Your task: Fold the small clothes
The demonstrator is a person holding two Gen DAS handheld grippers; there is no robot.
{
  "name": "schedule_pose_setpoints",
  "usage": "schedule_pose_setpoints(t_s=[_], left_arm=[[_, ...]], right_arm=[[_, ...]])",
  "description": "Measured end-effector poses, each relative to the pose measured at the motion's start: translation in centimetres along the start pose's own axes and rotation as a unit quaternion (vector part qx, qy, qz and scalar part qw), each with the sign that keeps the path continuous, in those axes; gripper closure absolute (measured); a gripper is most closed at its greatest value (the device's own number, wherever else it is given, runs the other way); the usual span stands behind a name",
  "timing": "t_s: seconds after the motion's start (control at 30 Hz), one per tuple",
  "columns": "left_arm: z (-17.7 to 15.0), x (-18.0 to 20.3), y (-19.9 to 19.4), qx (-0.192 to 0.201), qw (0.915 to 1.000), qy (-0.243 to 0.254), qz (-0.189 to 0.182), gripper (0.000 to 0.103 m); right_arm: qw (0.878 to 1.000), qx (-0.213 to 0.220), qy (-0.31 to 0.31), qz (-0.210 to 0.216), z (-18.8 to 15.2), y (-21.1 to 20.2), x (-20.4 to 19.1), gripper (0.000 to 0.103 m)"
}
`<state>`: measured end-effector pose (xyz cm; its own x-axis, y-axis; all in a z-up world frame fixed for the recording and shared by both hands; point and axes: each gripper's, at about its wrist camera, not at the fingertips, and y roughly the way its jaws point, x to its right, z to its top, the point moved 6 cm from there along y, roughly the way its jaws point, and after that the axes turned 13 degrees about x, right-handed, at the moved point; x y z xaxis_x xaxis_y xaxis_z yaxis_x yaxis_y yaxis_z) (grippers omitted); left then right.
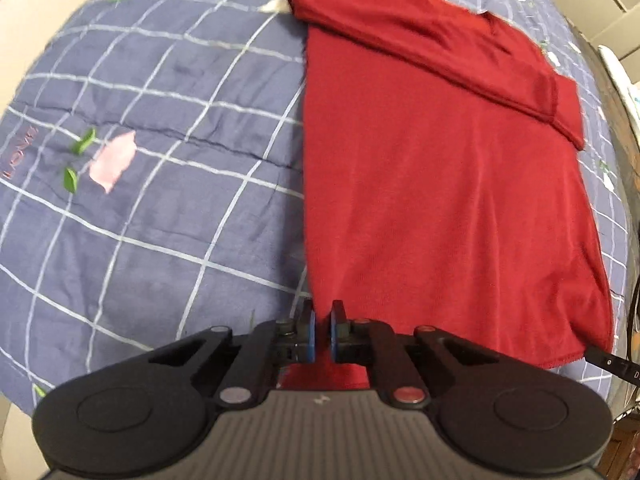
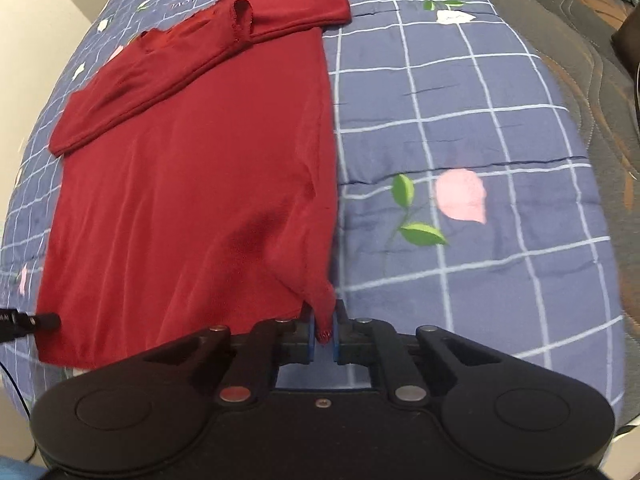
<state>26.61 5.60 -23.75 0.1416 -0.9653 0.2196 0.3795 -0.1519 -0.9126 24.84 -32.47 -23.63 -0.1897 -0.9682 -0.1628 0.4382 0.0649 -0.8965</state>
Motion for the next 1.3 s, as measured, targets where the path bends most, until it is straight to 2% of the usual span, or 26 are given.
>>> schedule_pose_setpoints(t_s=[0.13, 0.33, 0.43, 0.47, 0.5, 0.57, 0.67, 0.7, 0.73, 0.8, 0.9, 1.07, 1.3], left_arm=[[0.1, 0.9, -1.5, 0.022, 0.9996, 0.01, 0.012, 0.097], [-0.1, 2.4, -1.1, 0.048, 0.9977, 0.028, 0.039, 0.093], [-0.4, 2.8, -1.6, 0.063, 0.9958, 0.031, 0.058, 0.076], [-0.5, 2.9, -1.8, 0.068, 0.9953, 0.031, 0.062, 0.065], [-0.7, 3.0, -2.1, 0.075, 0.9946, 0.03, 0.066, 0.054], [-1.1, 3.1, -2.6, 0.088, 0.993, 0.028, 0.073, 0.04], [-2.0, 3.2, -3.3, 0.102, 0.9901, 0.04, 0.088, 0.023], [-2.4, 3.2, -3.5, 0.105, 0.989, 0.045, 0.093, 0.017], [-2.8, 3.3, -3.7, 0.111, 0.9876, 0.053, 0.098, 0.015], [-3.7, 3.6, -4.0, 0.119, 0.9843, 0.074, 0.107, 0.005], [-5.3, 4.3, -4.0, 0.133, 0.975, 0.136, 0.114, 0.001], [-7.2, 5.8, -2.7, 0.128, 0.9527, 0.24, 0.136, 0.0], [-9.3, 8.2, -0.6, 0.147, 0.9165, 0.352, 0.12, 0.0]], right_arm=[[1.0, -0.012, -0.002, 0.019, -0.7, -1.2, 1.6, 0.097], [1.0, -0.013, -0.001, 0.028, -1.2, -0.9, 2.9, 0.103], [0.999, -0.007, 0.006, 0.042, -1.2, -0.9, 3.3, 0.103], [0.999, -0.004, 0.004, 0.044, -1.2, -1.1, 3.5, 0.102], [0.999, -0.001, 0.0, 0.045, -1.1, -1.2, 3.6, 0.096], [0.999, 0.007, -0.011, 0.046, -1.0, -1.6, 3.6, 0.087], [0.998, 0.018, -0.038, 0.043, -0.9, -2.3, 3.7, 0.081], [0.998, 0.022, -0.051, 0.043, -1.0, -2.5, 3.5, 0.074], [0.997, 0.026, -0.067, 0.041, -1.1, -2.8, 3.3, 0.068], [0.994, 0.036, -0.098, 0.04, -1.4, -3.2, 2.7, 0.042], [0.987, 0.04, -0.147, 0.049, -2.4, -3.5, 1.3, 0.017], [0.968, 0.051, -0.241, 0.041, -4.1, -3.0, -1.5, 0.01], [0.934, 0.065, -0.35, 0.028, -5.9, -0.6, -4.8, 0.01]])
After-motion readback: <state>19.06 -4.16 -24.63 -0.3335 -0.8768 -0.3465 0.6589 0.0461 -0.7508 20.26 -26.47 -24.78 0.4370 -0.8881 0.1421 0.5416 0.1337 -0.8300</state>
